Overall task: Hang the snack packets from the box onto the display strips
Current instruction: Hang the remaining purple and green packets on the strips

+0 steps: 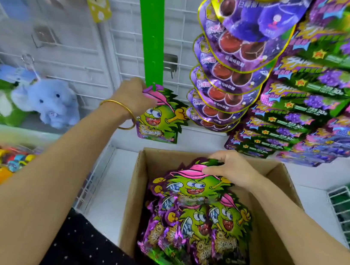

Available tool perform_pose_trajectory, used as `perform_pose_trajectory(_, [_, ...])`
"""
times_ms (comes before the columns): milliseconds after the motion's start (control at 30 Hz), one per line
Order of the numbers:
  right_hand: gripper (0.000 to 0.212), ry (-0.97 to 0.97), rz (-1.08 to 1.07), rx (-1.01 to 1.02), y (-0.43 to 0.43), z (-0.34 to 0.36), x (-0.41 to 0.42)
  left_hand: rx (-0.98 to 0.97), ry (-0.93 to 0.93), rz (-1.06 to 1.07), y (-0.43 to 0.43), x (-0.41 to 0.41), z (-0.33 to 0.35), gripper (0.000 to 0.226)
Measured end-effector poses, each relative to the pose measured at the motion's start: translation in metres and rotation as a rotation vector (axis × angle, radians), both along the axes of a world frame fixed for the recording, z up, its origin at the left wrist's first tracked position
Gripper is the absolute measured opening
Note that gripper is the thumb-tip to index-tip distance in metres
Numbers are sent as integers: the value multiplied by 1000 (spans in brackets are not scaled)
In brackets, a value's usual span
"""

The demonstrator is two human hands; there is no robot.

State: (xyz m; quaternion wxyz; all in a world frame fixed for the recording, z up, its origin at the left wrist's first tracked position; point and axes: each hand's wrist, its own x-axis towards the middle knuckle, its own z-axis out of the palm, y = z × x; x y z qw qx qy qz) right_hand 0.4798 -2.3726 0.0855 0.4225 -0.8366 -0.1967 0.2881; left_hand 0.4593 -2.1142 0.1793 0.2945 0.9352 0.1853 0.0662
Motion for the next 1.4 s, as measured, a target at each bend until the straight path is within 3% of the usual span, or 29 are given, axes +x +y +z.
perform_pose_trajectory(67, [16,-141,20,54,14,29,-1,-46,-134,94,13,10,8,43])
perform_pose_trajectory(133, [10,-348,-2,73,29,51,-3,-149,-276,118,21,18,14,48])
perform_pose_trajectory(200, [27,-582,-92,56,47,66,-5,-275,-370,102,25,25,19,45])
perform_pose_trajectory(300, [25,-921,-210,116,75,78,-10,-399,-433,32,24,35,28,41])
perform_pose_trajectory(400, [21,-1129,-204,218,98,77,-10,-409,-411,-11,24,41,34,34])
perform_pose_trajectory(467, [21,-1141,-210,231,108,72,-8,-395,-388,-59,25,43,35,28])
perform_pose_trajectory(633, [22,-940,-370,89,124,67,5,-321,-338,-191,23,35,39,10])
perform_pose_trajectory(800, [33,-915,-375,-42,139,81,18,-304,-303,-210,23,32,38,21])
perform_pose_trajectory(1133, [28,-1041,-360,-118,150,90,19,-311,-272,-225,21,25,39,30])
perform_pose_trajectory(1400, [29,-1006,-293,-174,152,80,21,-350,-277,-168,22,20,37,43])
